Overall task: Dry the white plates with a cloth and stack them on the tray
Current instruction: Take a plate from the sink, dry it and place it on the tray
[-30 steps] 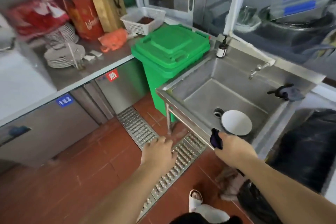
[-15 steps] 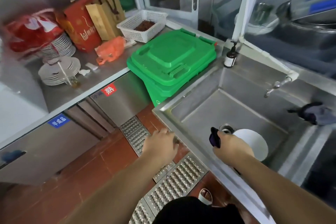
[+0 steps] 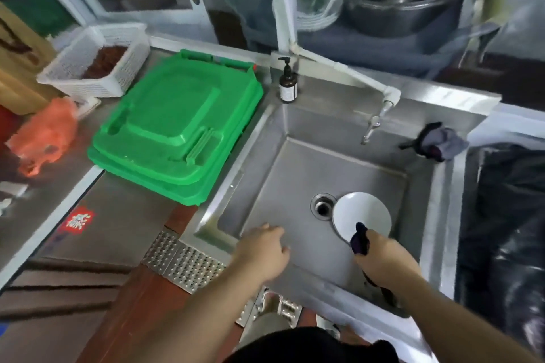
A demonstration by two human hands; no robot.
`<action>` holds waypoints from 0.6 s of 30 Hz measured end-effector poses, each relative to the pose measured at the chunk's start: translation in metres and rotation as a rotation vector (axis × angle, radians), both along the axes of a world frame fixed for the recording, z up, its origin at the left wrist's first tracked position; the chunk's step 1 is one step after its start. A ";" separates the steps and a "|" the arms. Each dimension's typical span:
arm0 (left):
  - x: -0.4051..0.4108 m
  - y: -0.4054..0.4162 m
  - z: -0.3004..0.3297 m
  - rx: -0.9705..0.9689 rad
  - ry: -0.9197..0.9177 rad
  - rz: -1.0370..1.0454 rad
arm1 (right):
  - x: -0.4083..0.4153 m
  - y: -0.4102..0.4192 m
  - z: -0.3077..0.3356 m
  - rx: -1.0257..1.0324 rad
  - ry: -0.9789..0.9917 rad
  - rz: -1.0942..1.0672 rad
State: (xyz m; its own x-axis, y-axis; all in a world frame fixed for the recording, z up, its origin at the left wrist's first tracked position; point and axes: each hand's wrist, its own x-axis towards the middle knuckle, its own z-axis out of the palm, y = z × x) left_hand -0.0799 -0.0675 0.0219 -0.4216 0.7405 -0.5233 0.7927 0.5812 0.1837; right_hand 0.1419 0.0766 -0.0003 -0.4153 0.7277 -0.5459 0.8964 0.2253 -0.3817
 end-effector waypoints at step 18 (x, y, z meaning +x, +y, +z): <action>-0.061 0.111 -0.090 -0.166 -0.118 -0.472 | -0.001 0.009 -0.043 -0.100 -0.076 -0.774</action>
